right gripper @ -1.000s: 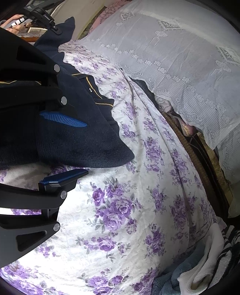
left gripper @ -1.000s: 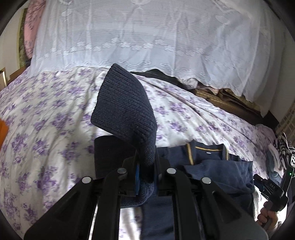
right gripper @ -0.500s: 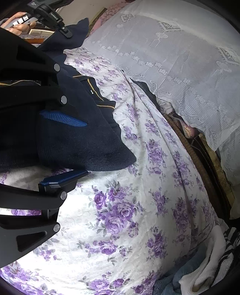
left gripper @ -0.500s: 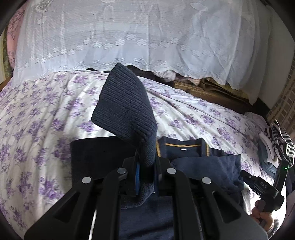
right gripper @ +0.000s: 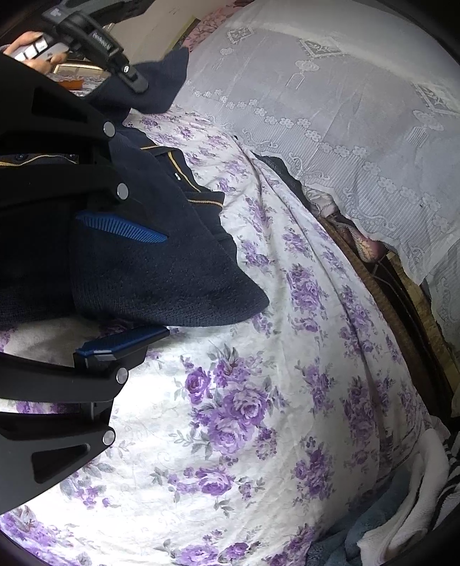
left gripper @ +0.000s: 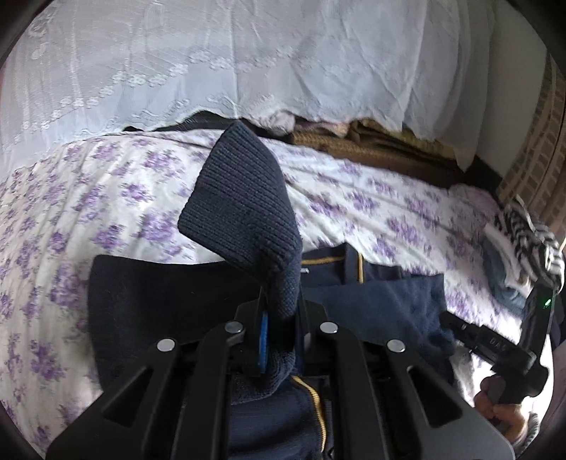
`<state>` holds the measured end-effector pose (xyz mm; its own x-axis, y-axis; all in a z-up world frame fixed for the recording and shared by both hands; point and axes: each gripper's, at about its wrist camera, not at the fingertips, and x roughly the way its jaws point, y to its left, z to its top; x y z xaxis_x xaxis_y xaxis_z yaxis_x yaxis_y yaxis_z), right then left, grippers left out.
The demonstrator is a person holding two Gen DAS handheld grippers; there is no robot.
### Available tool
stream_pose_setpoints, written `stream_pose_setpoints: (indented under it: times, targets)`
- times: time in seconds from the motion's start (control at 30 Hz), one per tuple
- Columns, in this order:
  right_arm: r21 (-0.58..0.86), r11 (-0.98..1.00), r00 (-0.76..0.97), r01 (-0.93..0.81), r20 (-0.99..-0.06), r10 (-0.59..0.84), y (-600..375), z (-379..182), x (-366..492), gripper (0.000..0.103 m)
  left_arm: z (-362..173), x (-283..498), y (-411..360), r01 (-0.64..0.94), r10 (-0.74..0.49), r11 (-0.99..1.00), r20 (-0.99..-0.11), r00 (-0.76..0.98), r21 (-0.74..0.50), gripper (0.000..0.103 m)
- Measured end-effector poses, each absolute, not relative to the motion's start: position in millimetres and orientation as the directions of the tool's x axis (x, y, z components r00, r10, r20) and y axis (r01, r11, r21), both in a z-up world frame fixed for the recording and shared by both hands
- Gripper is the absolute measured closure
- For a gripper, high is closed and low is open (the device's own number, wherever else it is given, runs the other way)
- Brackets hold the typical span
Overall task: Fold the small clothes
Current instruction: 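Lay the held sleeve across the cardigan body and open the left tool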
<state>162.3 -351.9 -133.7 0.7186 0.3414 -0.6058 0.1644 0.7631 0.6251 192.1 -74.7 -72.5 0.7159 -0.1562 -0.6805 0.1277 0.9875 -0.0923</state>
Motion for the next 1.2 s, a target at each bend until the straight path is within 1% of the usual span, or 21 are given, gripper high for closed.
stream_pose_setpoints:
  times: [0.27,0.3,0.37,0.47,0.5,0.53,0.57,0.7,0.73,0.8,0.87,0.9,0.93,0.97,1.0,1.03,1.07,1.1,1.17,1.2]
  targets:
    - [0.625,0.765,0.723,0.157,-0.601,0.342,-352.0,-131.9,161.6,0.054,-125.1,205.8,-106.4,0.166,-0.126,0.986,-0.751,0.648,-0.022,0.093]
    - [0.626,0.764,0.725,0.155,-0.598,0.343,-351.9,-131.0,161.1,0.054,-131.3,205.8,-110.0,0.174,-0.118,0.985,-0.757,0.642,-0.006,0.092]
    - [0.628,0.765,0.73,0.141,-0.588,0.348,-350.2,-128.1,160.5,0.052,-144.5,204.1,-121.6,0.203,-0.081,0.977,-0.77,0.633,0.063,0.087]
    - [0.635,0.766,0.738,0.103,-0.565,0.37,-345.9,-123.5,160.0,0.048,-145.9,197.6,-130.1,0.224,-0.052,0.967,-0.759,0.649,0.125,0.069]
    - [0.638,0.765,0.739,0.09,-0.557,0.378,-344.8,-122.5,160.1,0.048,-143.9,195.8,-129.4,0.216,-0.037,0.966,-0.755,0.655,0.139,0.049]
    - [0.642,0.763,0.74,0.081,-0.551,0.385,-344.0,-121.9,159.8,0.047,-140.7,193.2,-124.4,0.204,-0.036,0.97,-0.748,0.662,0.134,0.023]
    - [0.65,0.757,0.743,0.067,-0.539,0.397,-343.1,-120.5,159.4,0.047,-137.2,190.9,-119.0,0.201,-0.049,0.973,-0.744,0.667,0.115,0.017]
    - [0.681,0.732,0.756,0.001,-0.48,0.446,-341.3,-107.5,154.1,0.047,-115.2,177.4,-85.1,0.194,-0.094,0.98,-0.733,0.673,0.053,0.016]
    - [0.662,0.75,0.761,-0.005,-0.483,0.432,-339.8,-101.3,151.9,0.048,-110.3,174.7,-77.2,0.185,-0.09,0.981,-0.727,0.681,0.052,0.012]
    - [0.515,0.856,0.804,0.042,-0.526,0.276,-334.4,-82.1,141.3,0.048,-100.5,169.5,-56.9,0.15,-0.06,0.986,-0.707,0.705,0.066,0.008]
    - [0.343,0.934,0.842,0.096,-0.528,0.107,-326.3,-68.2,133.7,0.048,-94.5,167.1,-28.9,0.096,-0.008,0.991,-0.688,0.725,0.089,0.008]
    - [0.31,0.943,0.845,0.125,-0.531,0.062,-325.2,-66.7,132.9,0.048,-94.5,168.0,-11.1,0.057,0.024,0.994,-0.687,0.726,0.095,0.008]
    - [0.323,0.936,0.845,0.14,-0.531,0.057,-325.9,-67.1,133.0,0.048,-95.5,169.8,1.5,0.03,0.038,0.996,-0.692,0.721,0.086,0.008]
    - [0.409,0.907,0.836,0.105,-0.53,0.143,-325.5,-69.8,137.4,0.048,-97.6,172.5,16.6,0.0,0.041,0.998,-0.7,0.713,0.059,0.008]
    - [0.494,0.868,0.804,0.048,-0.535,0.26,-321.9,-75.0,146.8,0.048,-99.5,175.4,27.4,-0.021,0.037,0.999,-0.709,0.705,0.031,0.008]
    - [0.563,0.827,0.755,-0.008,-0.539,0.374,-313.1,-81.0,157.9,0.048,-104.4,181.3,43.4,-0.054,0.024,0.998,-0.723,0.69,-0.018,0.008]
    - [0.613,0.788,0.691,-0.058,-0.545,0.475,-294.8,-86.1,170.3,0.048,-107.1,185.4,49.2,-0.068,0.023,0.997,-0.73,0.683,-0.032,0.008]
    - [0.62,0.781,0.656,-0.072,-0.561,0.506,-279.1,-88.1,179.3,0.048,-111.7,192.0,54.2,-0.086,0.042,0.996,-0.74,0.671,-0.022,0.008]
    - [0.594,0.802,0.611,-0.061,-0.613,0.501,-248.8,-90.3,199.7,0.047,-120.5,199.3,57.3,-0.104,0.096,0.994,-0.755,0.649,0.037,0.008]
    - [0.596,0.801,0.605,-0.052,-0.62,0.5,-241.7,-91.4,205.4,0.044,-126.1,201.7,57.4,-0.102,0.114,0.993,-0.764,0.635,0.063,0.008]
